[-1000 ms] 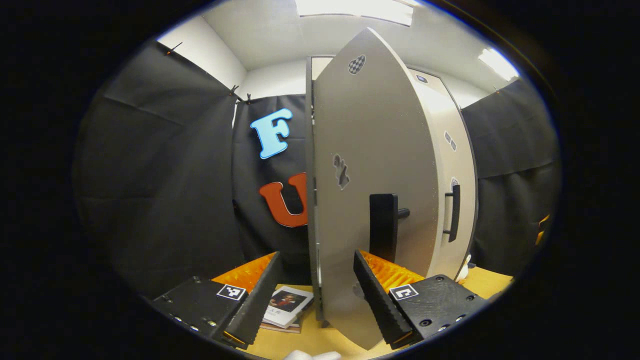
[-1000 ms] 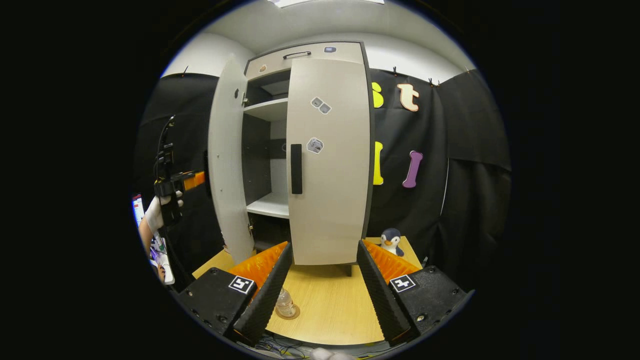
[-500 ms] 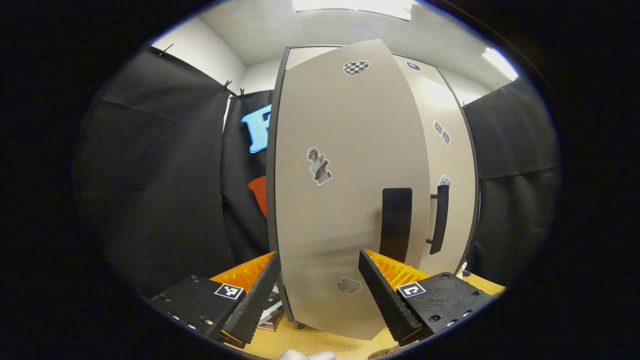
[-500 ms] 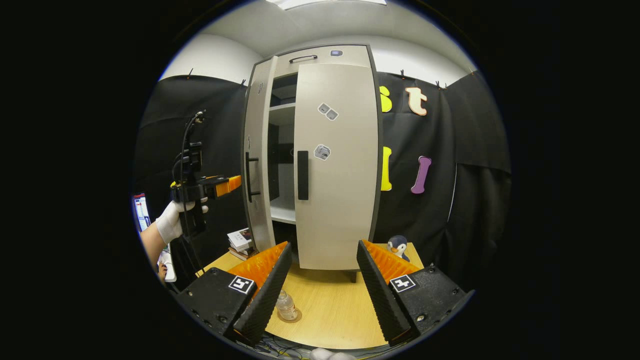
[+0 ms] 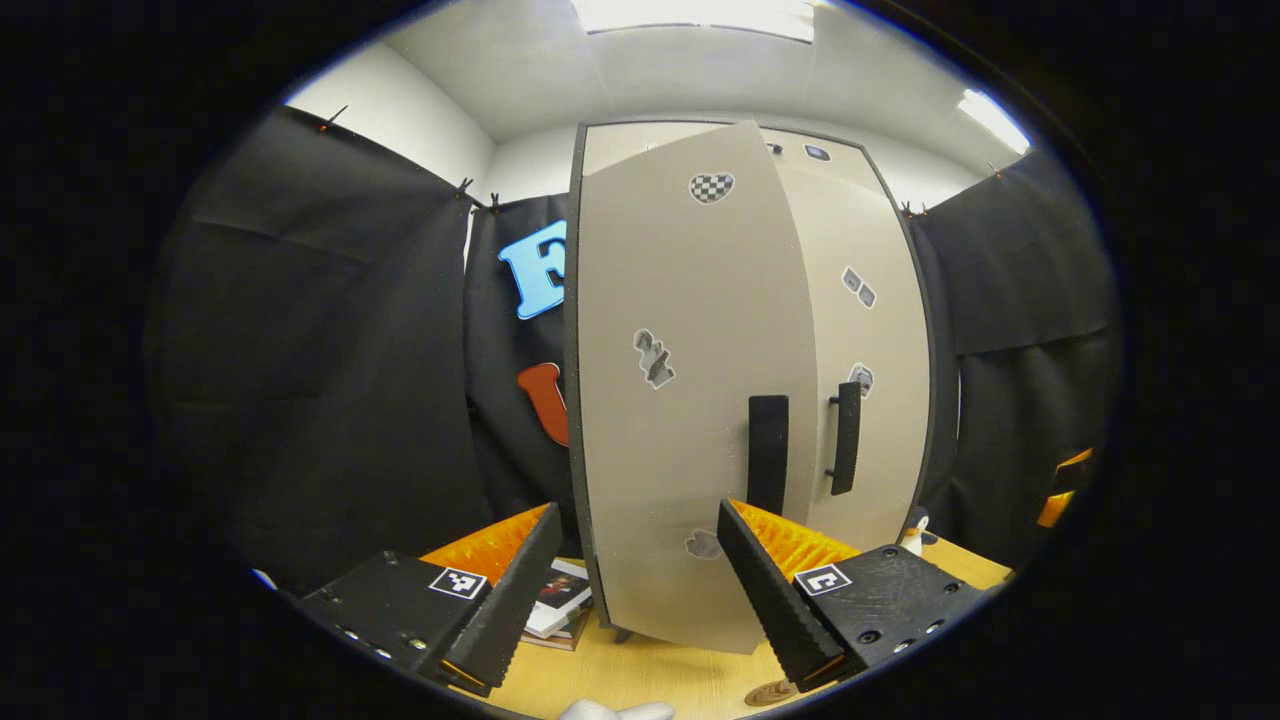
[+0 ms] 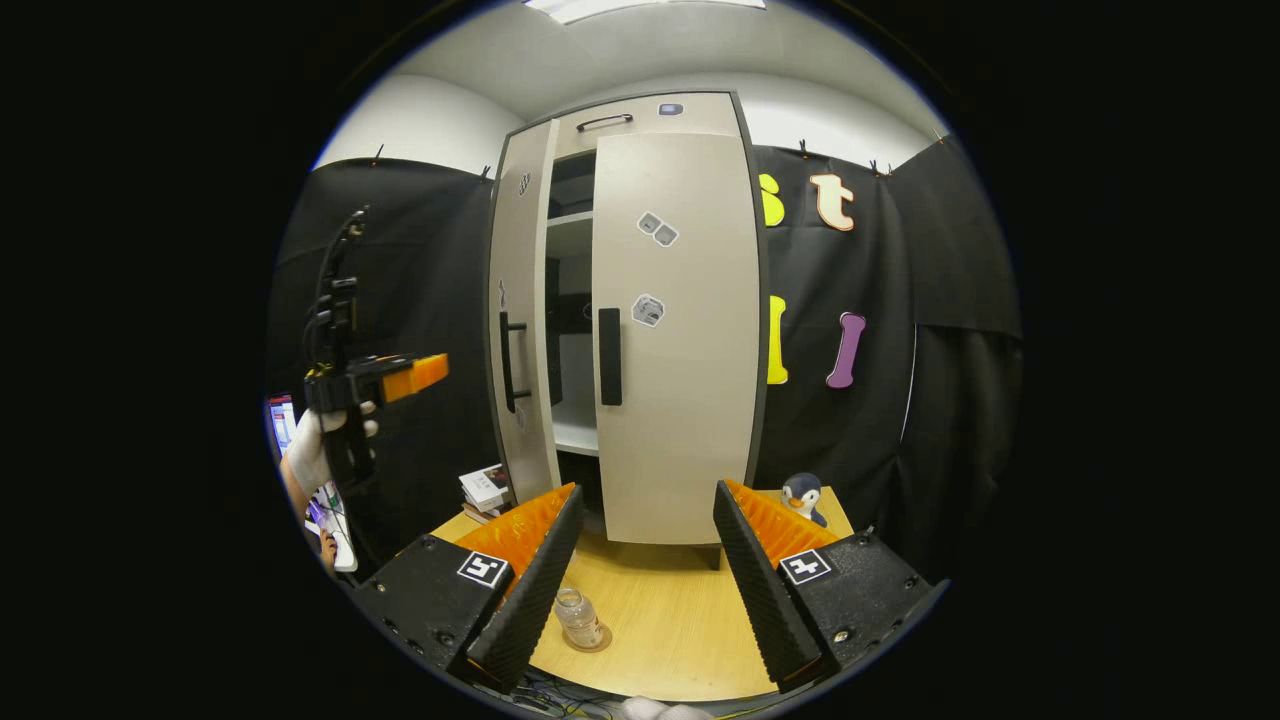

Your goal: Grasp the bottle in the cabinet with the left hand and place it on the coaster, then close the right door with the right hand and the left door with the left hand.

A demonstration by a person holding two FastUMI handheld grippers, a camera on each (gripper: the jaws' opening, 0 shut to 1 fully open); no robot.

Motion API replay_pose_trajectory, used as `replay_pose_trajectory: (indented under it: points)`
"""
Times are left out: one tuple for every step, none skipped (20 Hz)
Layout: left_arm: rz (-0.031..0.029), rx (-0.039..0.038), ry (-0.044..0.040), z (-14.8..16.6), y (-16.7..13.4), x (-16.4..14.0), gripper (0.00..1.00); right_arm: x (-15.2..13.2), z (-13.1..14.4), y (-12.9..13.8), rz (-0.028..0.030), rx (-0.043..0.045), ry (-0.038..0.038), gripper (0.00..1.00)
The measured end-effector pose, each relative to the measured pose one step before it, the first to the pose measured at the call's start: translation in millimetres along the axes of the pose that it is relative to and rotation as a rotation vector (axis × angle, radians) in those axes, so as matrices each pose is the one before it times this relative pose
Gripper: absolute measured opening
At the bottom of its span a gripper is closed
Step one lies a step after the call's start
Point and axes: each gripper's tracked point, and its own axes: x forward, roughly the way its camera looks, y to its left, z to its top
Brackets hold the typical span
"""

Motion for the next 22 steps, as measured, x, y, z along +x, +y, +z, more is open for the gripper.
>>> replay_pose_trajectory:
  points:
    - [0.00297, -0.00044, -0.01110, 4.96, 3.94, -10.14, 0.95, 1.25, 2.64, 2.33, 0.00019, 0.00277, -0.00699, 0.81]
    - [0.00340, -0.00123, -0.01183, 5.16, 1.31, -8.11, 0.96, 0.56, 2.20, 1.75, 0.00019, -0.00083, -0.00550, 0.81]
    - [0.00691, -0.00136, -0.00882, 2.12, -0.87, -6.16, 0.95, -0.16, 0.91, 0.95, -0.00192, -0.00200, -0.00526, 0.81]
    - [0.00464, -0.00154, -0.00471, 3.96, 2.66, -8.39, 0.95, -0.34, 1.68, 0.30, -0.00376, -0.00061, -0.00666, 0.81]
    - [0.00332, -0.00044, 0.00367, 0.70, 1.65, -8.76, 0.95, 0.04, -0.12, 0.86, -0.00504, -0.00081, -0.00525, 0.81]
    - [0.00306, 0.00385, -0.00132, 1.59, 2.56, -8.92, 0.95, -0.24, 0.52, 0.31, -0.00558, 0.00078, -0.00541, 0.81]
    - [0.00987, 0.00555, -0.00059, 1.10, 4.78, -8.59, 0.95, -0.50, -0.27, -0.32, -0.00617, 0.00130, -0.00281, 0.81]
    - [0.01288, 0.00309, 0.00391, -1.52, 4.27, -8.97, 0.95, -0.70, 0.43, -1.41, -0.00960, 0.00424, -0.00398, 0.81]
    - [0.00703, 0.00192, 0.00812, -4.02, 2.75, -8.57, 0.95, -1.27, -0.18, -0.44, -0.00727, 0.00548, -0.00344, 0.81]
    - [0.01029, 0.00076, 0.01060, -4.81, 2.53, -8.28, 0.95, -1.08, 0.58, -1.25, -0.00838, 0.00692, -0.00374, 0.81]
    - [0.01578, 0.00184, 0.00487, -4.75, 4.13, -6.06, 0.96, -1.07, -0.05, -0.77, -0.00759, 0.00671, -0.00134, 0.81]
    - [0.01050, -0.00341, 0.01192, -6.23, 2.24, -5.72, 0.95, -0.68, -0.19, -1.08, -0.00596, 0.00549, -0.00181, 0.81]
    - [0.00259, -0.01130, 0.01334, -6.76, -2.39, -4.99, 0.96, -1.27, -1.09, -1.76, -0.00988, 0.00342, -0.00109, 0.81]
    - [-0.00174, -0.01596, 0.01074, -6.00, -1.77, -3.37, 0.95, -1.25, -0.67, -1.75, -0.00935, 0.00073, -0.00216, 0.81]
    - [-0.00327, -0.01424, 0.00971, -4.68, -0.85, -1.83, 0.95, -1.96, -1.09, -1.27, -0.00947, 0.00091, -0.00180, 0.81]
    - [0.00207, -0.00944, 0.00631, -3.46, 0.30, -1.02, 0.95, -0.67, -0.17, -0.86, -0.00603, -0.00045, -0.00238, 0.81]
    - [0.00425, -0.00312, 0.00554, -3.07, 1.13, 0.16, 0.95, -0.48, -1.12, -0.20, -0.00497, -0.00213, 0.00002, 0.81]
    - [0.00453, 0.00015, 0.00295, -1.23, 2.11, 1.45, 0.96, -0.44, -0.65, -0.37, -0.00252, -0.00387, 0.00140, 0.81]
    - [0.00253, 0.00118, -0.00258, 1.32, 0.74, 1.03, 0.96, -0.61, -0.04, 0.00, -0.00075, -0.00261, 0.00157, 0.81]
    - [-0.00064, 0.00102, -0.00338, 1.52, 1.11, 2.00, 0.96, -0.77, 0.63, -0.78, -0.00400, -0.00047, -0.00221, 0.81]
    - [-0.00166, 0.00050, -0.00804, 2.79, -0.52, 1.13, 0.95, -0.72, 0.76, -0.47, -0.00325, 0.00008, -0.00357, 0.81]
    - [-0.00109, 0.00049, -0.00766, 3.32, -0.59, 1.01, 0.96, -1.11, 1.56, -0.26, -0.00477, 0.00015, -0.00578, 0.81]
